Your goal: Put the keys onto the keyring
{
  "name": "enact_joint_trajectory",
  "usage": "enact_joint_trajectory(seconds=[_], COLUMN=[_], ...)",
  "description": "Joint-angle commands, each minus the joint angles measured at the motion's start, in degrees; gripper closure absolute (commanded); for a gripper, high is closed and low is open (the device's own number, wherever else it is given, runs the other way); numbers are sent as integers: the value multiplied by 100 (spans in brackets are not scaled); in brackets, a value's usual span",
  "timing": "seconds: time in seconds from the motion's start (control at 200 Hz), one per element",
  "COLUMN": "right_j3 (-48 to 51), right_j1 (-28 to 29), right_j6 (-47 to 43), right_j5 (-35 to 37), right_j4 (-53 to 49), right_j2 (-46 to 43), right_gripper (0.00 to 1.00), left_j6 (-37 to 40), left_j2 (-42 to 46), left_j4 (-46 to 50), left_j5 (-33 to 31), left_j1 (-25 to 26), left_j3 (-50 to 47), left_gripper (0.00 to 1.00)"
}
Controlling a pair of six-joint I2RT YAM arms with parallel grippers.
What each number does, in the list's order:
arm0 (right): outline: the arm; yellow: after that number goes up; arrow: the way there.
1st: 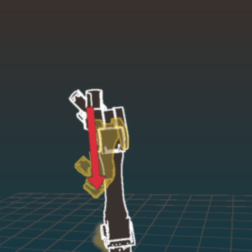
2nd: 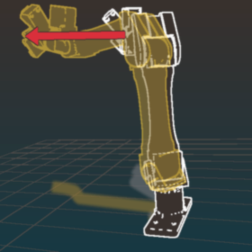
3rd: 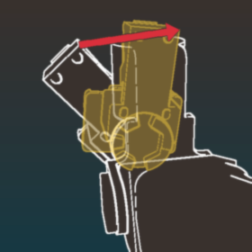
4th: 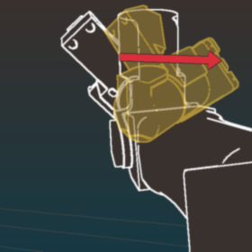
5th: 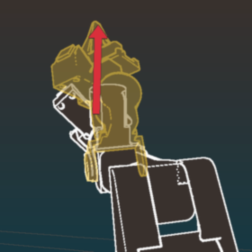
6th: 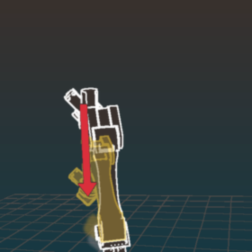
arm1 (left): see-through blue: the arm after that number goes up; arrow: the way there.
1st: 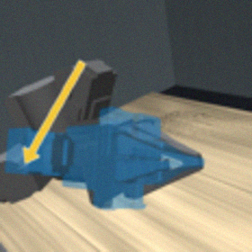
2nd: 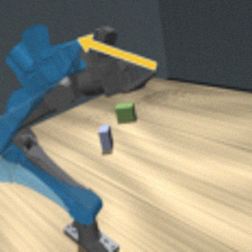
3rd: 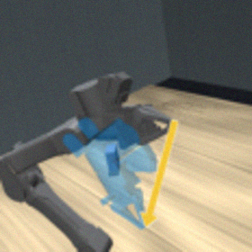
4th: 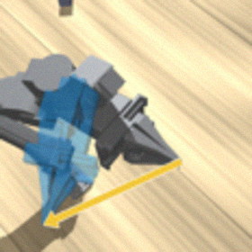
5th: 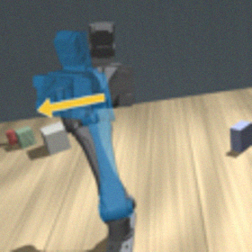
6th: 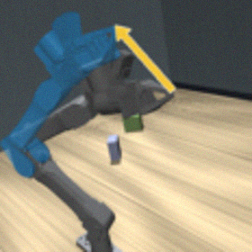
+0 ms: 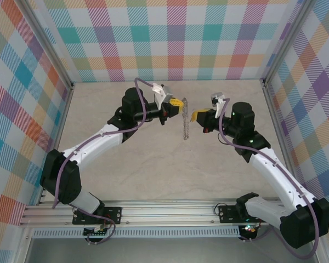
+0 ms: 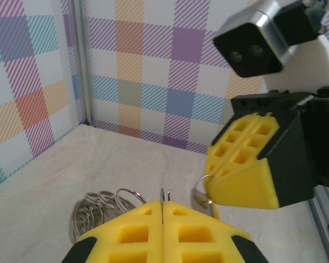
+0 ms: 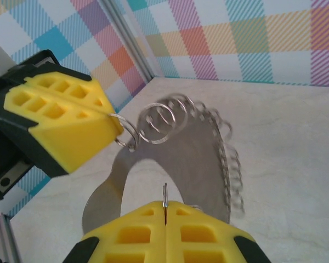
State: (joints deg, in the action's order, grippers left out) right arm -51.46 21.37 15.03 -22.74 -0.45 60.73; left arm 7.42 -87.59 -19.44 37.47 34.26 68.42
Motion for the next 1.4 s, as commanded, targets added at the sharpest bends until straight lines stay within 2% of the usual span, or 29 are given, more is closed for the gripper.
enact_joint_trajectory(seconds=[0.0,0.305,0.64,1.395], right_j3=[-154,-76,-127,-290], right_j1=[-79,-187,-200,-273], right_j6=[-26,90,154,151], right_j5=[-599,-1039,-1212,-1113], right_j4=[502,876,902,849], right_j2=[76,176,229,339], right_gripper=[100,100,100,100], left_j6=[242,252,239,268], left_j2=[55,133,132,146], left_j4=[-111,28,28,125], left_j5=[-38,-73,-153,-73], left_j1=[97,216,283,344], left_j3=[205,231,259,268], left_gripper=[100,100,100,100])
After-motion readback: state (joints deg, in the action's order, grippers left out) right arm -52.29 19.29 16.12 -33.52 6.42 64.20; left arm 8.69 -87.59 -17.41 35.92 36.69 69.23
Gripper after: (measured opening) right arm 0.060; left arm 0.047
